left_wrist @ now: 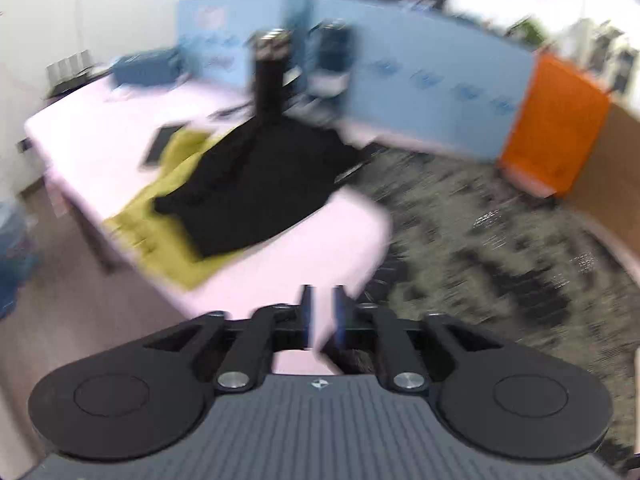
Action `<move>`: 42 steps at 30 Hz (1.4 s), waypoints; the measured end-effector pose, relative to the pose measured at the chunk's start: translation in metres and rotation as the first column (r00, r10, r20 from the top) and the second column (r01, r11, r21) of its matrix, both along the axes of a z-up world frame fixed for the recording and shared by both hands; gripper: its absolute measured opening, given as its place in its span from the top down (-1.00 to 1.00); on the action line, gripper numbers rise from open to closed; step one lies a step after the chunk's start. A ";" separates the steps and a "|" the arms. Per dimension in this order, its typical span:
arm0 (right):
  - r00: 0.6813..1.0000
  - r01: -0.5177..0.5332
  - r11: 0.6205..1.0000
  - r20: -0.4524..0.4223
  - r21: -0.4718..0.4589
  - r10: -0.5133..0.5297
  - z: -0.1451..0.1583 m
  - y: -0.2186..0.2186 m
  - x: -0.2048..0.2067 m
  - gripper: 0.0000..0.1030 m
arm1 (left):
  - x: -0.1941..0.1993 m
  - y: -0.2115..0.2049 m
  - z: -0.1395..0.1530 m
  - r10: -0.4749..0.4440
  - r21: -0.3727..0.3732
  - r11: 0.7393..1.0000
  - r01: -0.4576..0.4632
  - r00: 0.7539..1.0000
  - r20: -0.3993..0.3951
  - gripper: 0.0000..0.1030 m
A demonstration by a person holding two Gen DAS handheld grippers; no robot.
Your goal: Fold clothes
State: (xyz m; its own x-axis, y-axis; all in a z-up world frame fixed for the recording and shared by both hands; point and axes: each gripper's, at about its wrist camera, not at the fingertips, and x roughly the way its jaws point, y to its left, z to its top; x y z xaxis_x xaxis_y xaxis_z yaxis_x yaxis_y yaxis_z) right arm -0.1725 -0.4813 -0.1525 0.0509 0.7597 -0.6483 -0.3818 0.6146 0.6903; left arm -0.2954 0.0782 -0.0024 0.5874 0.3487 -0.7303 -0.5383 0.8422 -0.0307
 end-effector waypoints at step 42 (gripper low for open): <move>0.953 0.075 0.994 0.300 -0.078 -0.048 0.033 0.078 -0.006 -0.87 | 0.104 -0.170 -0.111 -0.186 0.043 0.975 0.217 0.911 -0.369 -0.70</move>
